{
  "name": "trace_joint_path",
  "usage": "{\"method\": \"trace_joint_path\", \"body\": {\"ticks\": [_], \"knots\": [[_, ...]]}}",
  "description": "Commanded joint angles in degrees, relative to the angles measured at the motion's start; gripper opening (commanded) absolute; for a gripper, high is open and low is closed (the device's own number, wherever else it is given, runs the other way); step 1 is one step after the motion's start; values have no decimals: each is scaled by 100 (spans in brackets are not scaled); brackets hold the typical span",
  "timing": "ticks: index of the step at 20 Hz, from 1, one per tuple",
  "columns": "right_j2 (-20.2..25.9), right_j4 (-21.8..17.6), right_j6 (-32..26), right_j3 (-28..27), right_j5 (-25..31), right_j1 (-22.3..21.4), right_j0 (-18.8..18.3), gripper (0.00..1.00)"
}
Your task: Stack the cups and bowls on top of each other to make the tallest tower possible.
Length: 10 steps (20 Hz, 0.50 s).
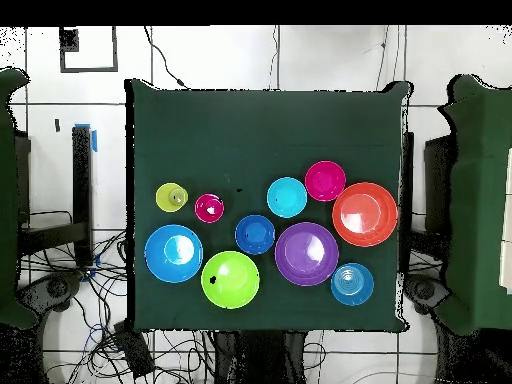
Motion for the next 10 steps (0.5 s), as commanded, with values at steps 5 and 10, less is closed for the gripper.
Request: {"method": "trace_joint_path", "body": {"ticks": [5, 10], "knots": [[1378, 321, 616, 756, -395, -997, -1131, 100], [1479, 159, 748, 799, -468, -1014, -1189, 100]]}}
